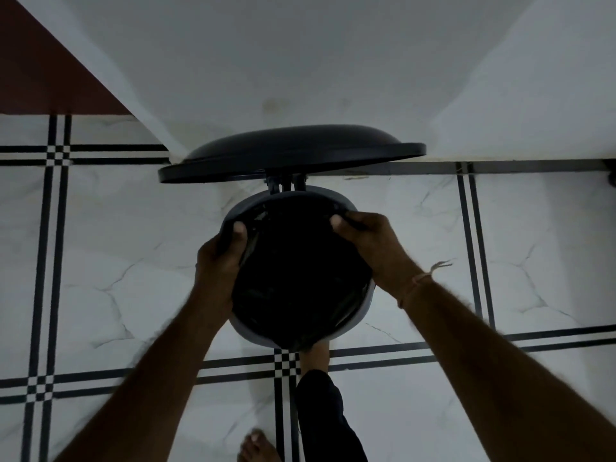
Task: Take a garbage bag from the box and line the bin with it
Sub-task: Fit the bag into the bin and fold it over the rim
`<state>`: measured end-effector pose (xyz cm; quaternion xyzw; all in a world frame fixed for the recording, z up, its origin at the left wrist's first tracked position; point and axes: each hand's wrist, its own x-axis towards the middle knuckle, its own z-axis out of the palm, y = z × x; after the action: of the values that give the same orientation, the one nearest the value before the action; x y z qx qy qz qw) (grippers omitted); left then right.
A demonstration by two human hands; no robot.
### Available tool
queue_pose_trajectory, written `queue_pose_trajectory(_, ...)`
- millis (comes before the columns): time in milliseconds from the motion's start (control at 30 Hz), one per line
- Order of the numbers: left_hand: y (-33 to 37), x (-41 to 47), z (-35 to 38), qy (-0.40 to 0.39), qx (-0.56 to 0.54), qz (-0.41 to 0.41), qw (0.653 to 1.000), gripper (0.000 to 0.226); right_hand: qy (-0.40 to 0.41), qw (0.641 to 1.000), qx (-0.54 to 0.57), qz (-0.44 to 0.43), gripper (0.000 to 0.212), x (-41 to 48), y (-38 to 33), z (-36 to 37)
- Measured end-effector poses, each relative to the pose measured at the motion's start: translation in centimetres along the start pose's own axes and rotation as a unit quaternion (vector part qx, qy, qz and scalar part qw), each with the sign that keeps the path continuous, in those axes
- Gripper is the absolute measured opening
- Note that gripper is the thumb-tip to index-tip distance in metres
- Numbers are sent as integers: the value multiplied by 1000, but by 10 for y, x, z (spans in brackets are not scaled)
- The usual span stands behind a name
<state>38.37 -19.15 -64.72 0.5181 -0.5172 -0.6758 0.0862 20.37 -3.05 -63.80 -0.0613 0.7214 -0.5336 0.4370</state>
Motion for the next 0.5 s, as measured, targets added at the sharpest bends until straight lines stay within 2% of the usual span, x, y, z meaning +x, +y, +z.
queue_pose_trajectory(133,8,4,-15,9,-98,16,995,35,50,994,95,-28,14,4,-8,-20)
queue_pose_trajectory(267,4,18,-46,0,-216,-24,976,52,87,990,108,-37,20,9,2,-50)
queue_pose_trajectory(333,1,24,-54,-18,-241,-62,968,59,74,992,97,-28,25,14,8,-57)
queue_pose_trajectory(433,2,33,-57,-34,-256,-100,961,46,31,994,106,0,20,22,10,-61)
queue_pose_trajectory(500,4,36,-58,-46,-275,-117,953,33,-35,993,108,29,40,24,9,-67)
